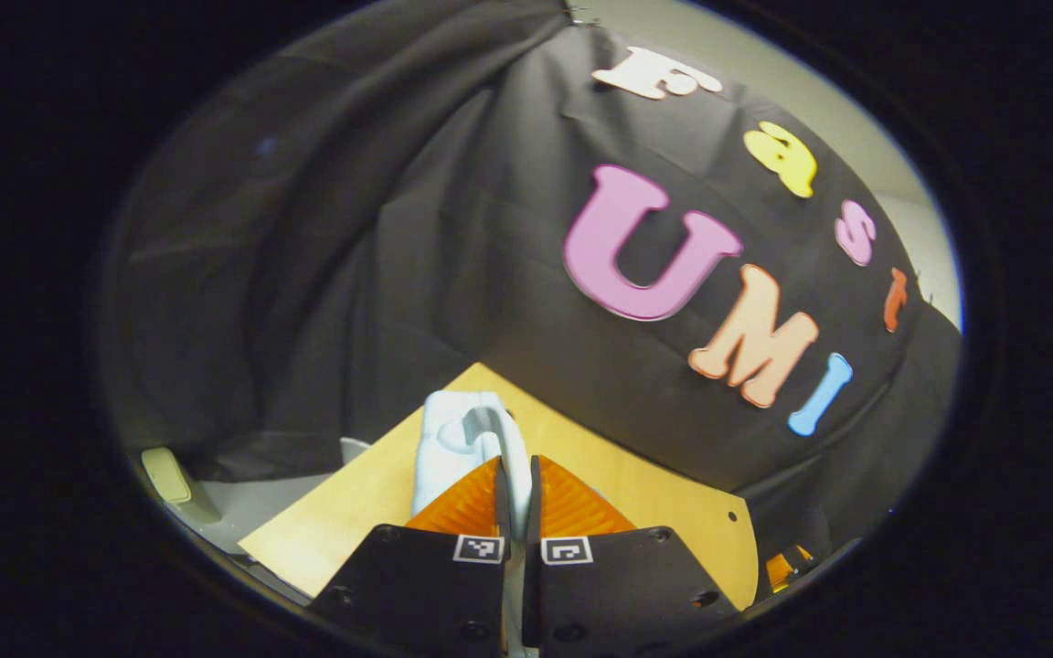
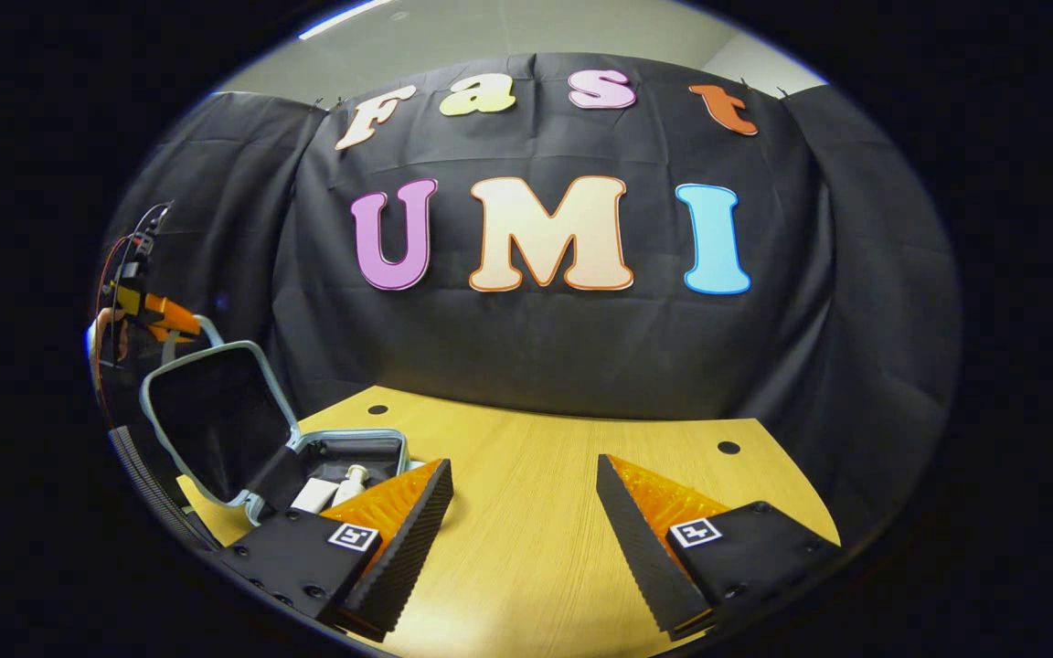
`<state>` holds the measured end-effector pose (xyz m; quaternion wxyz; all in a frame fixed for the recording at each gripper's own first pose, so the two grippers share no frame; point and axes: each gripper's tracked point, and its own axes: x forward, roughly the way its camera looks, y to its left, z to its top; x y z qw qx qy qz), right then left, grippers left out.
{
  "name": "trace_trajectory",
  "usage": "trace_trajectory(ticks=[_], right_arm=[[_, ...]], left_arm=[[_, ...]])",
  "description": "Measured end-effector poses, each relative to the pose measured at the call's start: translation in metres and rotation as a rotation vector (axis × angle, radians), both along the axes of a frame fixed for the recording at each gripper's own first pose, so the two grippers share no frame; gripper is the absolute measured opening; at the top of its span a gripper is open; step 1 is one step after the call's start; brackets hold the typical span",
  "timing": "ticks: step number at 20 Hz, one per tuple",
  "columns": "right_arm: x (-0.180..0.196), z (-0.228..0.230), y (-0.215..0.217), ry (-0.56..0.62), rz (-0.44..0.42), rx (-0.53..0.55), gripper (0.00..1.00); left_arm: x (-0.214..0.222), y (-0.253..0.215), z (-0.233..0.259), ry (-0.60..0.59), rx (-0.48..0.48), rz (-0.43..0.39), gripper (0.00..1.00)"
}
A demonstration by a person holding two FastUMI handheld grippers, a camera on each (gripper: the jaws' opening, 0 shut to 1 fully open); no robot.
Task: First open the suitcase, pack the skin care products into it, and then close the suitcase.
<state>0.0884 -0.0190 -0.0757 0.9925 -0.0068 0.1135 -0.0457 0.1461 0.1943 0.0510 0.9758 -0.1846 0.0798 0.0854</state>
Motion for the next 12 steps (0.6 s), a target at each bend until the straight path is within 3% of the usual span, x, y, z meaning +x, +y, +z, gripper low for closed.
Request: trace_trajectory(ticks=[7, 12], right_arm=[[-0.016, 0.01, -0.013, -0.006, 0.015, -0.065, 0.99], [-0.022, 0.005, -0.022, -0.007, 0.011, -0.031, 0.99]], left_arm=[[0.093, -0.142, -0.033, 0.069, 0.062, -0.176, 0.01], [0.139, -0.203, -0.102, 0.214, 0.111, -0.206, 0.01]])
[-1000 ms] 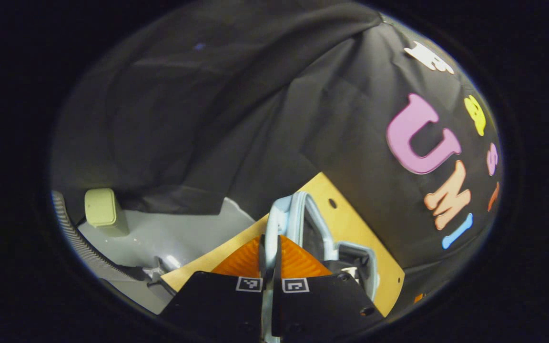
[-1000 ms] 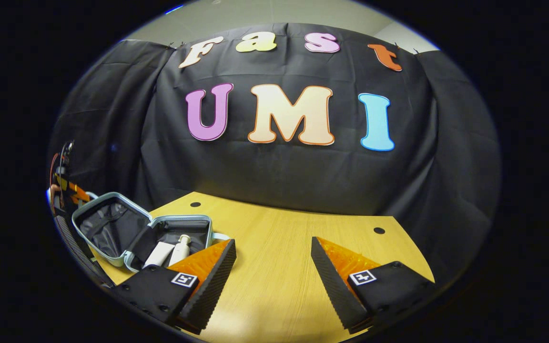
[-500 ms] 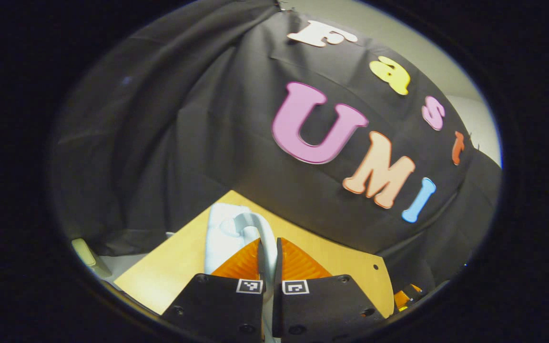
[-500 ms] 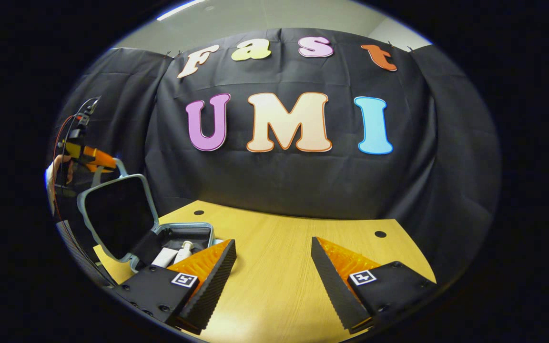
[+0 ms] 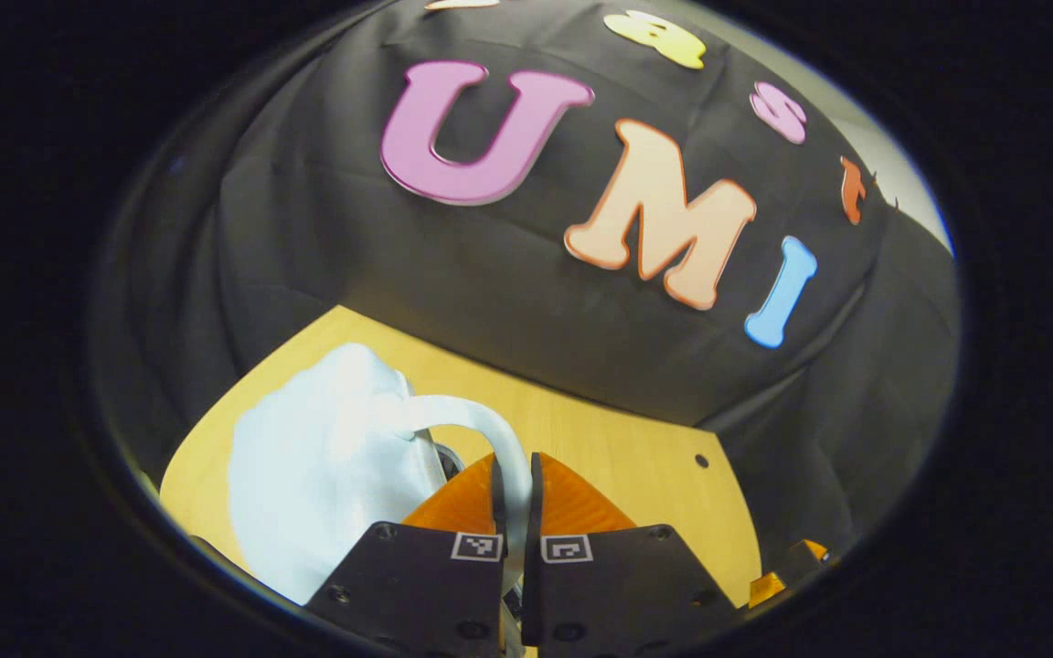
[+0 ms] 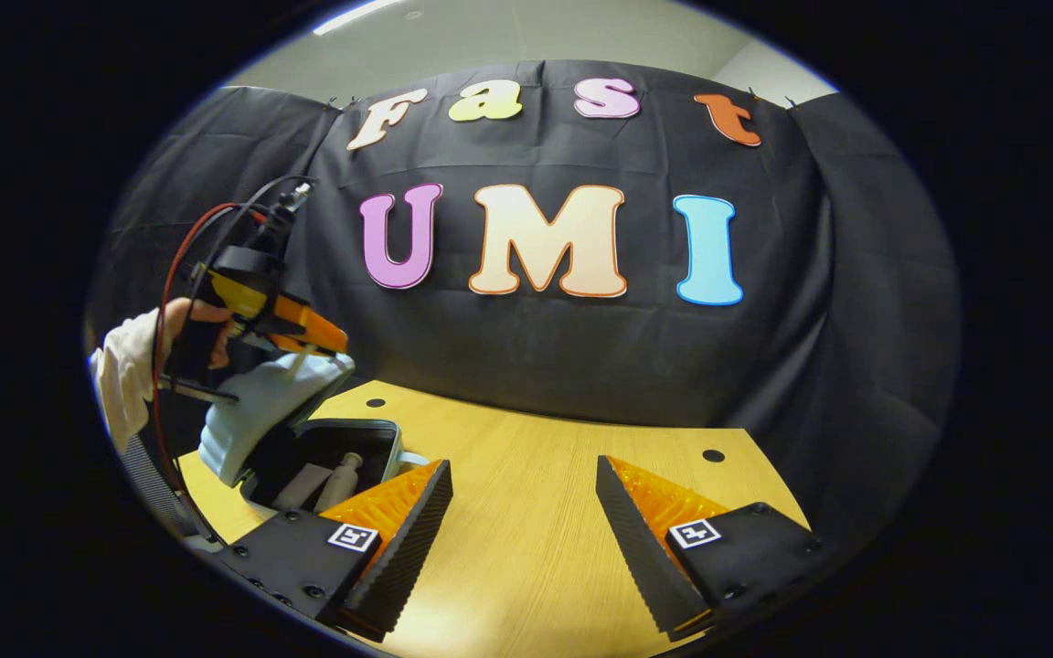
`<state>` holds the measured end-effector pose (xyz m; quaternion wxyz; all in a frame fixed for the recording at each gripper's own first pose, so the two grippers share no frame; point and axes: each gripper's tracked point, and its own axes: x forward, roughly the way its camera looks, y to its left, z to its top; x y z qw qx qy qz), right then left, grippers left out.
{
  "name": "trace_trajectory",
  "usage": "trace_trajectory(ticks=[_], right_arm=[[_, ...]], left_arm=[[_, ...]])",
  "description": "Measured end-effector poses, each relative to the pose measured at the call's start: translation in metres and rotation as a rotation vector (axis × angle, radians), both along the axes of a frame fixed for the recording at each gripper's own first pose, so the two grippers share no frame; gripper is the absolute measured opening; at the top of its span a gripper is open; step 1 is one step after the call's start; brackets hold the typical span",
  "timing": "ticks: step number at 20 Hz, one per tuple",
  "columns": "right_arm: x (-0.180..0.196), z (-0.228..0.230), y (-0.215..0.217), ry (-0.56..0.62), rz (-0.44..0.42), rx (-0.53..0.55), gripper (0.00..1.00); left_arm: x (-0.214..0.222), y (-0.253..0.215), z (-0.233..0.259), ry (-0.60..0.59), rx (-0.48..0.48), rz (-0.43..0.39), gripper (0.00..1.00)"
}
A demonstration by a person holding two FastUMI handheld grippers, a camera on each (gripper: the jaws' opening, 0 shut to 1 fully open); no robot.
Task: First open the suitcase, pack the skin care products into it, and then close the suitcase.
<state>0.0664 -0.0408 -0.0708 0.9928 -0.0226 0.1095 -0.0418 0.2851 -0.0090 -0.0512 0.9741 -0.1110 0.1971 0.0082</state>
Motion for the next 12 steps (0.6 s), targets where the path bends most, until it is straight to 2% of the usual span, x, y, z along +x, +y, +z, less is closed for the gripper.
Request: trace_trajectory(ticks=[5, 8, 12], right_arm=[[-0.006, -0.007, -0.012, 0.018, -0.013, 0.001, 0.99], [-0.008, -0.007, -0.028, 0.027, -0.032, -0.016, 0.99], [-0.013, -0.007, -0.042, 0.029, -0.055, 0.022, 0.99]], left_arm=[[0.034, -0.037, -0.089, 0.145, 0.124, 0.018, 0.01], [0.036, -0.048, -0.137, 0.217, 0.183, 0.02, 0.03], [0.034, -0.056, -0.166, 0.274, 0.161, 0.031, 0.12]])
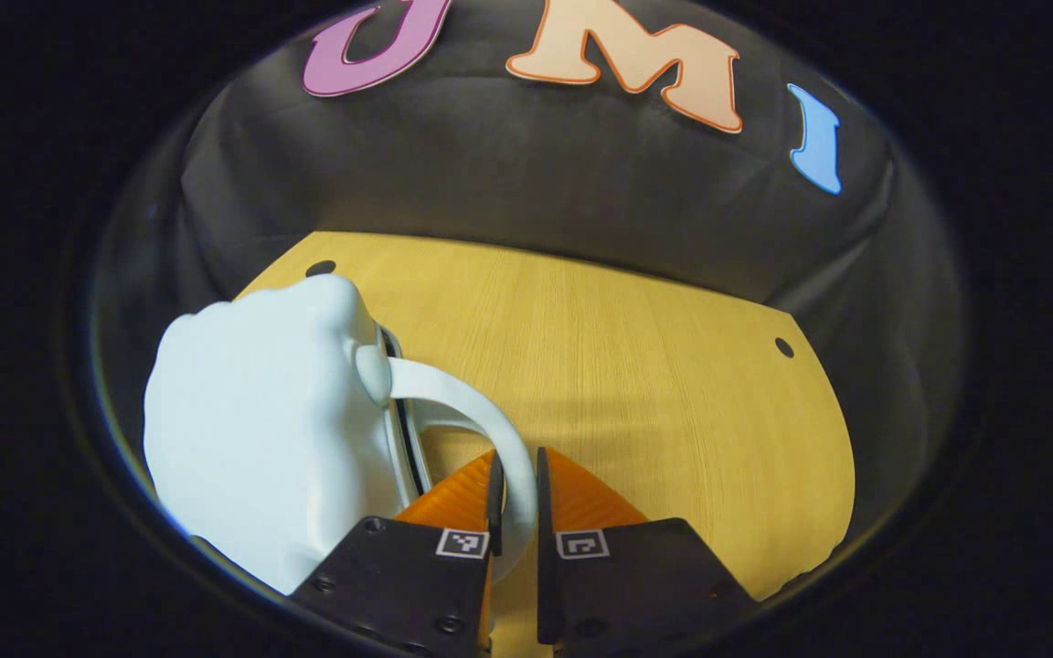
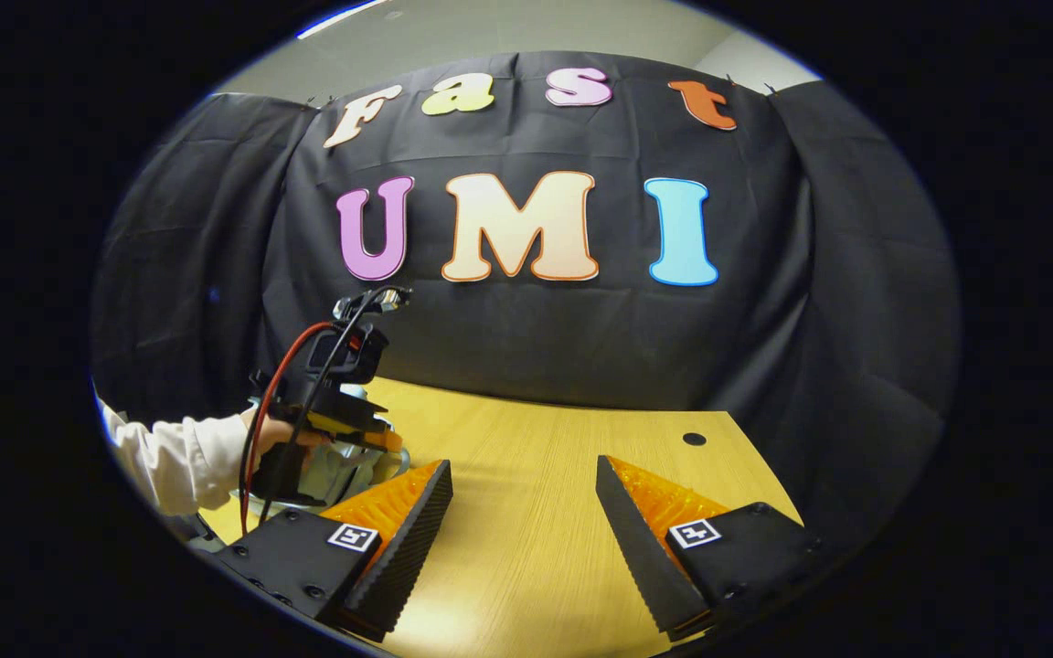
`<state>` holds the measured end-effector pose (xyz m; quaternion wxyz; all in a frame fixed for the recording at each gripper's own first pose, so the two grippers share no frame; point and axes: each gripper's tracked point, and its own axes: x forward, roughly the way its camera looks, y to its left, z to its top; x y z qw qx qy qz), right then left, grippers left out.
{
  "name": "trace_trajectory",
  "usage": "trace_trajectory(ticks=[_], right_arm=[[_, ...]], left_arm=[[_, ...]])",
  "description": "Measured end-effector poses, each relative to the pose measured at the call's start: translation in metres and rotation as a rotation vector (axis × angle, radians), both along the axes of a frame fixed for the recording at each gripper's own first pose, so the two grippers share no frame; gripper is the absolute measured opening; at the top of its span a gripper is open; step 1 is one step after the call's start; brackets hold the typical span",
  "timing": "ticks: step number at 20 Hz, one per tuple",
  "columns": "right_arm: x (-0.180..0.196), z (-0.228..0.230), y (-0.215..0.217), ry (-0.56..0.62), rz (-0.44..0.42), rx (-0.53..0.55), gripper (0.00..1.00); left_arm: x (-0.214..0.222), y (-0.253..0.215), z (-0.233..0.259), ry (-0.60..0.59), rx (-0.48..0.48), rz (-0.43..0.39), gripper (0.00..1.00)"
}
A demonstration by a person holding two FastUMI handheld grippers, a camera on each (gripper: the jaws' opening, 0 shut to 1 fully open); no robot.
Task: First open the suitcase, pack the skin care products into it, and then close the suitcase.
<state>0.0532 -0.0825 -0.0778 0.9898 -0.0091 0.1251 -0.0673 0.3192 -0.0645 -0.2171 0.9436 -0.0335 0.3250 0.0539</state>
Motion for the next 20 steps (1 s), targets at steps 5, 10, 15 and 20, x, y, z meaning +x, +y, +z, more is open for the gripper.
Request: trace_trajectory(ticks=[5, 10, 15, 20], right_arm=[[0.0, 0.015, -0.009, -0.027, -0.003, -0.001, 0.99], [0.003, 0.05, -0.016, -0.101, -0.002, 0.026, 0.99], [-0.007, 0.094, -0.027, -0.216, -0.03, 0.079, 0.99], [-0.015, 0.122, -0.024, -0.315, -0.033, 0.113, 0.95]], left_arm=[[-0.002, -0.034, 0.021, -0.062, -0.005, -0.05, 0.81], [-0.034, -0.078, 0.096, -0.245, 0.008, -0.191, 0.96], [-0.092, -0.108, 0.167, -0.471, 0.045, -0.241, 0.95], [-0.134, -0.089, 0.203, -0.615, 0.071, -0.145, 0.95]])
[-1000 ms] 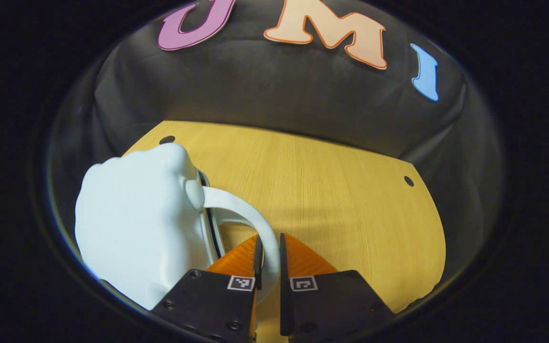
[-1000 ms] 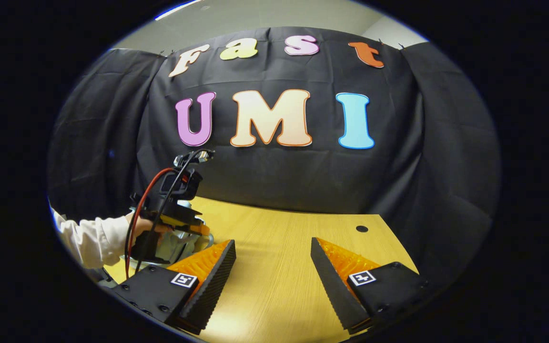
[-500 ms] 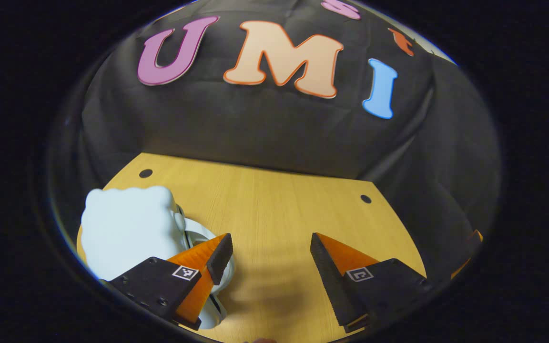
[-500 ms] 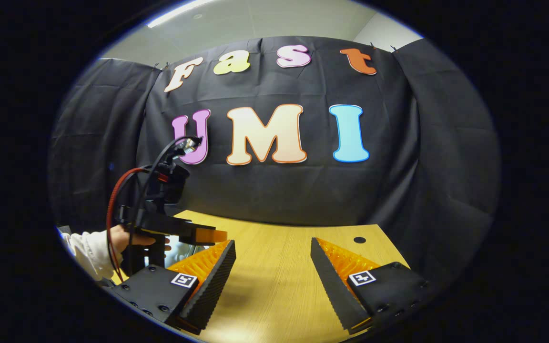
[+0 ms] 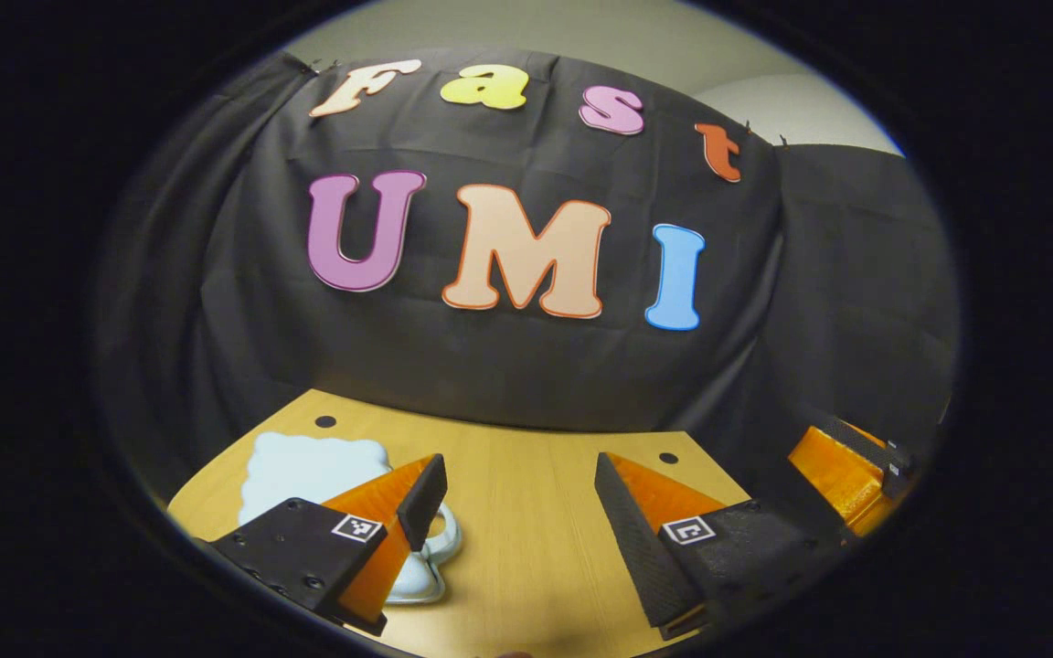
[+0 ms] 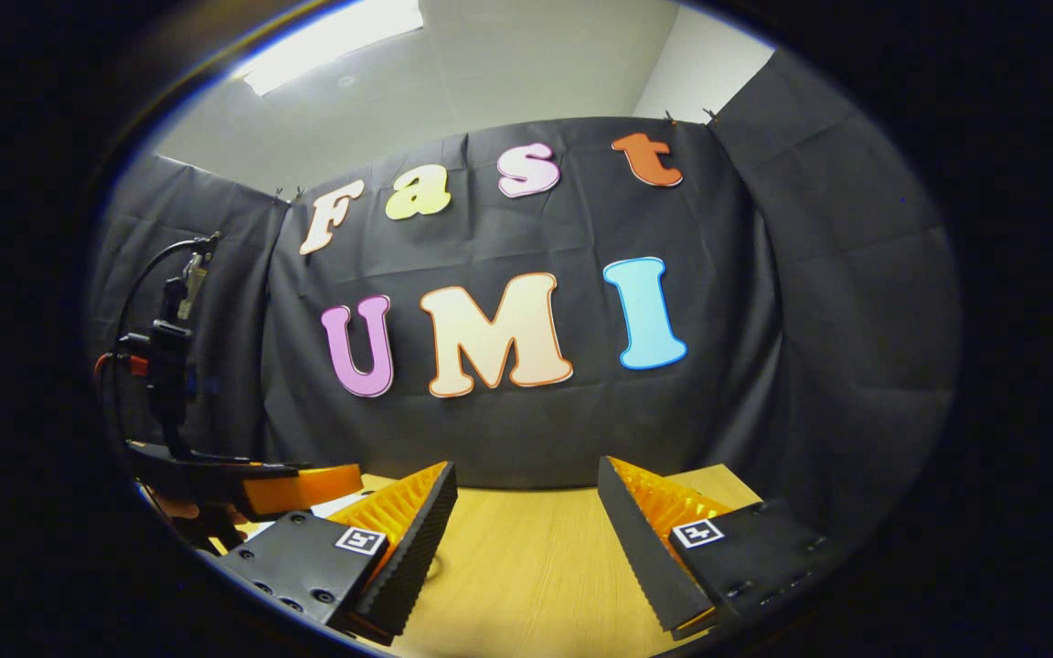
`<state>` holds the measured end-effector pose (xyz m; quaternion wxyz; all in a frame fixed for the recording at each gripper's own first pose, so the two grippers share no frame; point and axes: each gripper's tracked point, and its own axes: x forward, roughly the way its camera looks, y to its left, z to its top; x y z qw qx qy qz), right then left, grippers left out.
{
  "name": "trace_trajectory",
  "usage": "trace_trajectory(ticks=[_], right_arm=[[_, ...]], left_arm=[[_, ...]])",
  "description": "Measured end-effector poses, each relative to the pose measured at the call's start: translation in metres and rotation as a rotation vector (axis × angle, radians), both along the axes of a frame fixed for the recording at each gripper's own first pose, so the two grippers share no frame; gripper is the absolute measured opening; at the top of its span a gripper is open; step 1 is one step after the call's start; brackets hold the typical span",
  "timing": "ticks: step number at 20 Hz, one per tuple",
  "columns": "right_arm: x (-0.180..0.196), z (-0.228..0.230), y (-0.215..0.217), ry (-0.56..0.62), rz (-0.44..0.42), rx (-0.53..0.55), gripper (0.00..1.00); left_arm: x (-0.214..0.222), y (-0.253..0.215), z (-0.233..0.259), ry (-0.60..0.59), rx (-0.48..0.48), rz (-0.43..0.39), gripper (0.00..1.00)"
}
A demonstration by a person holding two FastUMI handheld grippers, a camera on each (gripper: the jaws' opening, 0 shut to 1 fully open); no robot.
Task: First open the suitcase, pack the skin care products into it, and then close the suitcase.
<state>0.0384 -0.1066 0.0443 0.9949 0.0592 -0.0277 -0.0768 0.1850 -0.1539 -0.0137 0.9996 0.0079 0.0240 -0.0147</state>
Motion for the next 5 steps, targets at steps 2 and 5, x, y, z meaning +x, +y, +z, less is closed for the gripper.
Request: trace_trajectory(ticks=[2, 5], right_arm=[[-0.002, -0.0016, 0.0003, 0.001, 0.004, 0.006, 0.97], [-0.0104, -0.0008, 0.0007, 0.002, 0.002, 0.013, 0.97]], left_arm=[[-0.0133, 0.0026, 0.0023, -0.02, -0.003, 0.026, 0.95], [-0.0151, 0.0022, 0.0028, -0.032, -0.022, 0.035, 0.95]])
